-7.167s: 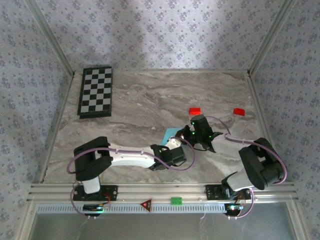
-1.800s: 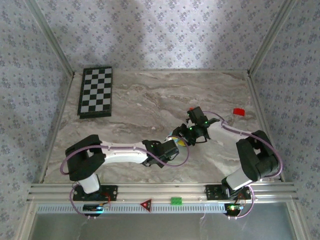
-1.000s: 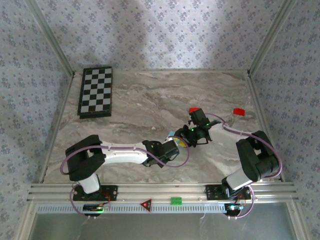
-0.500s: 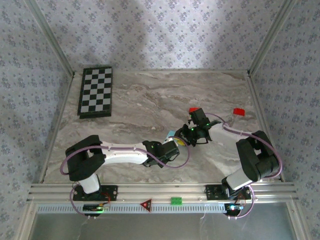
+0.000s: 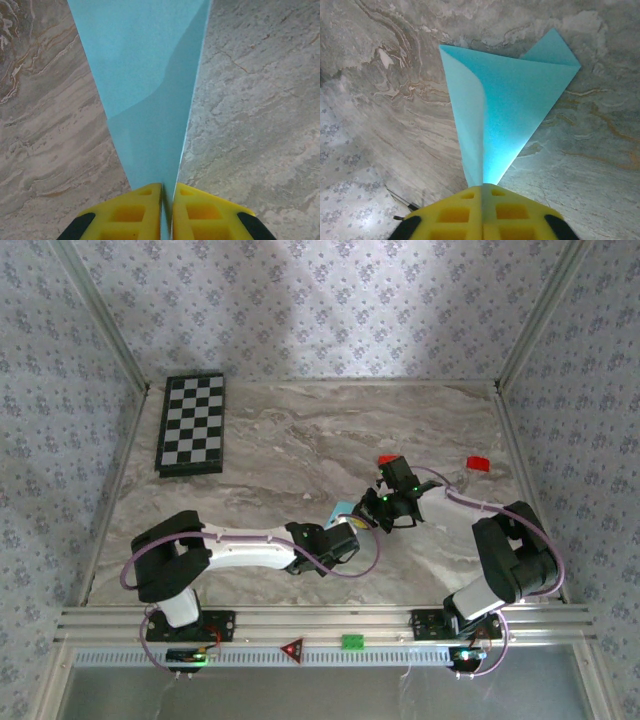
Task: Fold a paper plane with a square sheet of paper (pick it up from the middle)
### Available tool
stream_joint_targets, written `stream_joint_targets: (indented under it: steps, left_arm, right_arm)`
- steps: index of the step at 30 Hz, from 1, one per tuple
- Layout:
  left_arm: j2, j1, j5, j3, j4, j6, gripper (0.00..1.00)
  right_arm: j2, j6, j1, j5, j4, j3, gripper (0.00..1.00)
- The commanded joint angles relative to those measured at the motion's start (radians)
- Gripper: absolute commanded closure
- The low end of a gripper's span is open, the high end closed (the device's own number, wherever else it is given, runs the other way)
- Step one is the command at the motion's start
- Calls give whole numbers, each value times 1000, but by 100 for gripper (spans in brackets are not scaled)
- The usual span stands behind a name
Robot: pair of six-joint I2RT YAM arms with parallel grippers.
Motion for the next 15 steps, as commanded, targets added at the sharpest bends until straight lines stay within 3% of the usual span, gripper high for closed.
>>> stream_joint_targets:
  steps: [1, 8, 15]
  left_arm:
    - [-15, -7, -28, 2, -22, 9, 86]
    - [-12, -6, -43, 2, -17, -3, 78]
    - [-2, -6, -55, 8, -24, -6, 78]
  right_arm:
    - [-9, 5, -4, -13, -8, -2, 97]
    - [-17, 16, -5, -30, 7, -1, 100]
    - [-26, 20, -6, -31, 10, -5, 100]
